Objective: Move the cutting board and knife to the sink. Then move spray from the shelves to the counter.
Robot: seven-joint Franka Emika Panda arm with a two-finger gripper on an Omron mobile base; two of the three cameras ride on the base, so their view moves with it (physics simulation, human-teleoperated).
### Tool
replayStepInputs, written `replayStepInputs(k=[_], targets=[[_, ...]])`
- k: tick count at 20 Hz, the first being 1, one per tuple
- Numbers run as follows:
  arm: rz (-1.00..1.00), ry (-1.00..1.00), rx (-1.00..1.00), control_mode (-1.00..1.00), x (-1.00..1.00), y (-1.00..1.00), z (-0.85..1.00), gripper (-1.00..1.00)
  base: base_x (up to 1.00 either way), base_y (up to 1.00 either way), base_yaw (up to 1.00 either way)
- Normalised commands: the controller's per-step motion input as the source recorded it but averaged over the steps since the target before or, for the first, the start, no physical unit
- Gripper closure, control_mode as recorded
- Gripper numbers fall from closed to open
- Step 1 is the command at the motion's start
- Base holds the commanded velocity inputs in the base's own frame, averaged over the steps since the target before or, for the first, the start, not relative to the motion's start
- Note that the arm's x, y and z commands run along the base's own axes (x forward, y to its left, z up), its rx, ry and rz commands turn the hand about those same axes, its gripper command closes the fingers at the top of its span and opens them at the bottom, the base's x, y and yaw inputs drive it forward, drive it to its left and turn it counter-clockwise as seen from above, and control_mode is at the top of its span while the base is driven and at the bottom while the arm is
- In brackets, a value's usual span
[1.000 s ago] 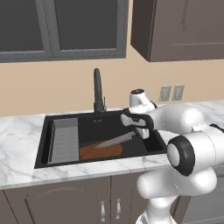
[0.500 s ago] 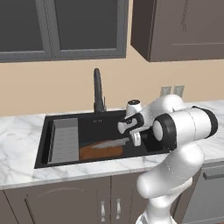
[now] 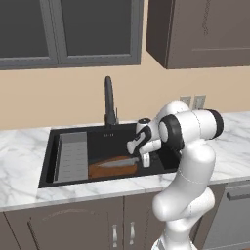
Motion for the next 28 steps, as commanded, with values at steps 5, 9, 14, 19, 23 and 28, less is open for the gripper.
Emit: replayStepInputs(k=[5,9,14,19,23,28], targets=[[0.0,0.0,0.0,-1.0,0.27,0.16,-0.45,1.0,0.0,0.0,0.0],[0.01,0.0,0.0,-1.0,0.38,0.02,-0.38,1.0,0.0,0.0,0.0],[0.01,0.0,0.0,-1.0,0.36,0.0,-0.23,-1.0,0.0,0.0,0.0],[0.0,0.0,0.01,-1.0,0.31,0.0,-0.01,-1.0,0.0,0.0,0.0],[0.0,0.0,0.06,-1.0,0.08,-0.05,0.23,-1.0,0.0,0.0,0.0],[0.0,0.0,0.09,-1.0,-0.41,-0.46,0.89,-1.0,0.0,0.0,0.0]])
